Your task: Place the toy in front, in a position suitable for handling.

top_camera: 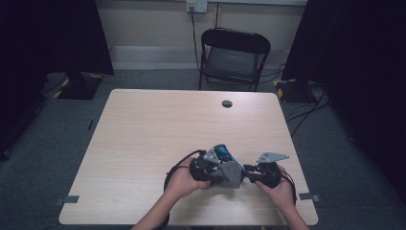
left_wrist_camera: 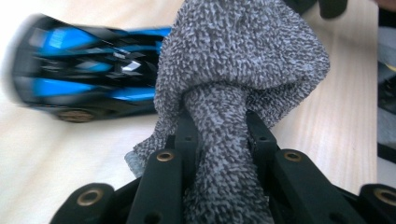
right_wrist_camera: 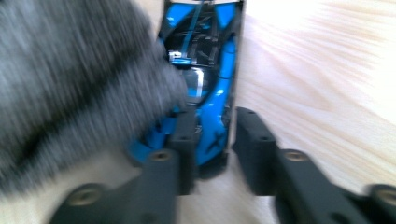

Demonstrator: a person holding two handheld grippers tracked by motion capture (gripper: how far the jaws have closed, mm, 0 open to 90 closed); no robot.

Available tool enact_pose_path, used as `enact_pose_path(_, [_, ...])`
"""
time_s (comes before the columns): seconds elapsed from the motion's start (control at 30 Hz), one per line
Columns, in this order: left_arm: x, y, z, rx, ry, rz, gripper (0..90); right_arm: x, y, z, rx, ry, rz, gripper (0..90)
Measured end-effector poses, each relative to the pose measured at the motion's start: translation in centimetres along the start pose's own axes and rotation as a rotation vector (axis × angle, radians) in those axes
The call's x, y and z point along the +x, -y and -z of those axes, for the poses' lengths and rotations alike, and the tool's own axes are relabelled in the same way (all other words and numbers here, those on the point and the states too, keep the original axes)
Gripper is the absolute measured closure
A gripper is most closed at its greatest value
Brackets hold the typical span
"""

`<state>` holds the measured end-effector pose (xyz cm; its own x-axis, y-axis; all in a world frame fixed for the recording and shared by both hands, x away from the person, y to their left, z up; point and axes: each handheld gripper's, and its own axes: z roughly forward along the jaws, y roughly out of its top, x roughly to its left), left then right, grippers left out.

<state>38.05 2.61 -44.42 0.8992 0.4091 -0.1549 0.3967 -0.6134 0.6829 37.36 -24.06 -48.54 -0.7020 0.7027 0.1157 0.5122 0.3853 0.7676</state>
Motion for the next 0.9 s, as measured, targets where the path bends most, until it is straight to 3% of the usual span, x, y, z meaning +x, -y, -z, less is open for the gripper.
enact_pose_path(0.13, [1.5,-0.9,1.7,-0.025,-0.063,0.022,71.9,-0.2,0.3,0.3,0.004,-0.002,-0.04,25.7])
enact_pose_path(0.27, [2.4,-1.4,2.0,-0.031,-0.094,0.042,71.8,0.2,0.4,0.8,0.005,0.013,-0.037,16.7])
enact_pose_path(0.43, [2.7,-1.8,1.7,-0.038,-0.108,0.053,71.8,1.3,0.7,0.6,0.017,0.005,-0.008,16.1])
enact_pose_path(0.57, [2.9,-2.2,0.8,-0.035,-0.111,0.064,71.8,2.4,1.2,-0.6,0.041,0.042,0.052,16.3])
enact_pose_path(0.9, [2.6,-2.9,-0.9,-0.016,-0.092,0.06,71.7,2.5,1.1,-1.4,0.035,0.039,0.034,14.5])
